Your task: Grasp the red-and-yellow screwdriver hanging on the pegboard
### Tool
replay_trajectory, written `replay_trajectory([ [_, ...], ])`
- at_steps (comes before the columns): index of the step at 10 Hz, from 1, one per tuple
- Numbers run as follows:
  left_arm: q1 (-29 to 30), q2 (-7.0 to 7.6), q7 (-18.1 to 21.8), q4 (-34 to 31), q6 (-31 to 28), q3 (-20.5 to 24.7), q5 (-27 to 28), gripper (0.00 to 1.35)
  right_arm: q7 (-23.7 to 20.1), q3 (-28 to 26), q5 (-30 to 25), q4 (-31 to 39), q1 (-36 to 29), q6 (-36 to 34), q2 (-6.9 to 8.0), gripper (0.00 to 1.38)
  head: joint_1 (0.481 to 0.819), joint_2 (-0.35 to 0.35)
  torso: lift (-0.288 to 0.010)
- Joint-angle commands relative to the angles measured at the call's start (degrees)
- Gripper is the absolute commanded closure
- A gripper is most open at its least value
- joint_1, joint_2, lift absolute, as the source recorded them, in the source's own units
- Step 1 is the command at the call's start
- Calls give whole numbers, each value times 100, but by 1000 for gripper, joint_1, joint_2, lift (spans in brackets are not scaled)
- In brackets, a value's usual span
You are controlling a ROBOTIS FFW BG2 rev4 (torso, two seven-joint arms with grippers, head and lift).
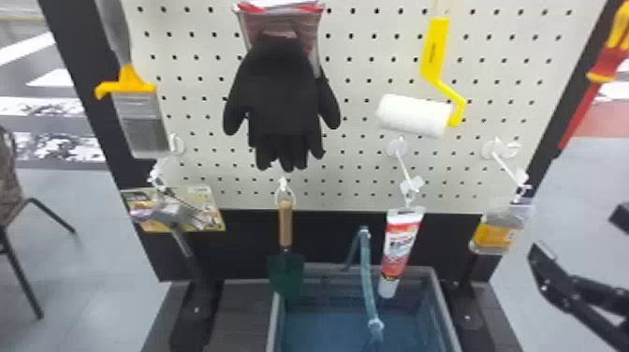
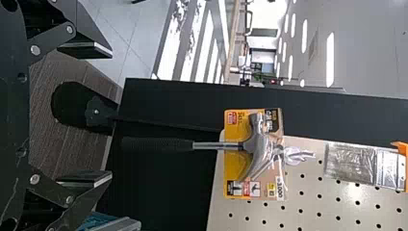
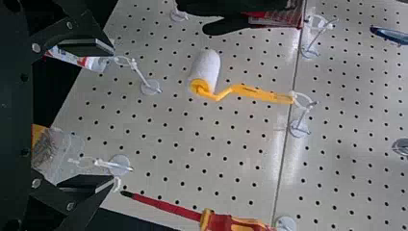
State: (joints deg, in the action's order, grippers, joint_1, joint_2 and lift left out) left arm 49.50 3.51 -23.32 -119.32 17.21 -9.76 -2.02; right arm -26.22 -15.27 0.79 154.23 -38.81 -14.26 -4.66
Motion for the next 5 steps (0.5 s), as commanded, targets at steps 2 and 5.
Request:
replay_trajectory([
  [2,0,9,-6,0,-25,-9,-9,383,-164,-205,-8,95,334,-174,0,332,549,0,-100],
  [5,-13,18,3,0,-42,-18,-18,383,-217,-468,-17,222,654,-183,0,332,549,0,-100],
])
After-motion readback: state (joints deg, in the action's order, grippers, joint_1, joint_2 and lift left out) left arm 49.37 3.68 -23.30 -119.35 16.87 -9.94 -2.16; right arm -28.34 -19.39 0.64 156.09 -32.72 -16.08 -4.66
